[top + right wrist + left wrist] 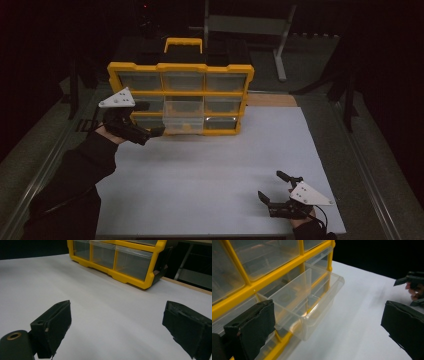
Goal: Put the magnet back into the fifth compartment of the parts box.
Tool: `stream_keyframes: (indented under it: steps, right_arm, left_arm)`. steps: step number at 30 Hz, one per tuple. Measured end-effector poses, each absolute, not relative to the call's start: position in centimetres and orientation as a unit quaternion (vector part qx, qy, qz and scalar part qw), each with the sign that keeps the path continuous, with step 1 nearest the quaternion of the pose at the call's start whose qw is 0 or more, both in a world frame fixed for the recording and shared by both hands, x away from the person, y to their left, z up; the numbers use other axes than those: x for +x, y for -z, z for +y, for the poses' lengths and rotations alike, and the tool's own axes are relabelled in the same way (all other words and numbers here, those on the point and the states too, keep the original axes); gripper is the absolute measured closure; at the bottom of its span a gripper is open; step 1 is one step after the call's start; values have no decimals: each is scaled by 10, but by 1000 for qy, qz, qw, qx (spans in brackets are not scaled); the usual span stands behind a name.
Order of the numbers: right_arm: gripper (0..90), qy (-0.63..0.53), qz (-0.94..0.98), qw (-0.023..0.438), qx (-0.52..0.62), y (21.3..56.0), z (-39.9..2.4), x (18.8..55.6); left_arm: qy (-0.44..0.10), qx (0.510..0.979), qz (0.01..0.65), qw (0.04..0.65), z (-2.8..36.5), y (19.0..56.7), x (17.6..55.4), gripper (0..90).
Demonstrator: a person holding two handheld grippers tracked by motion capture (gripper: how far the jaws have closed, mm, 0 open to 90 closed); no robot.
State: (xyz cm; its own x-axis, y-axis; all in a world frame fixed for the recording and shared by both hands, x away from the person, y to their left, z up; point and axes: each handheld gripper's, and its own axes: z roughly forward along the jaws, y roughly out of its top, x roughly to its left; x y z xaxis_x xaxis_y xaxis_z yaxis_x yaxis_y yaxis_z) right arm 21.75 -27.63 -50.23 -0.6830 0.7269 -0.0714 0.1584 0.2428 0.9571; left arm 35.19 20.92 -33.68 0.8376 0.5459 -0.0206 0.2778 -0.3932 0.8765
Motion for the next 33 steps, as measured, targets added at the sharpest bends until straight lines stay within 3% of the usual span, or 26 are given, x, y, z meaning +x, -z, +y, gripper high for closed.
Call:
stream_keyframes:
  steps: [33]
  right_arm:
    - [84,-539,744,260,299,503,-275,217]
  left_arm:
    - [-121,823,253,494,225,407,301,0]
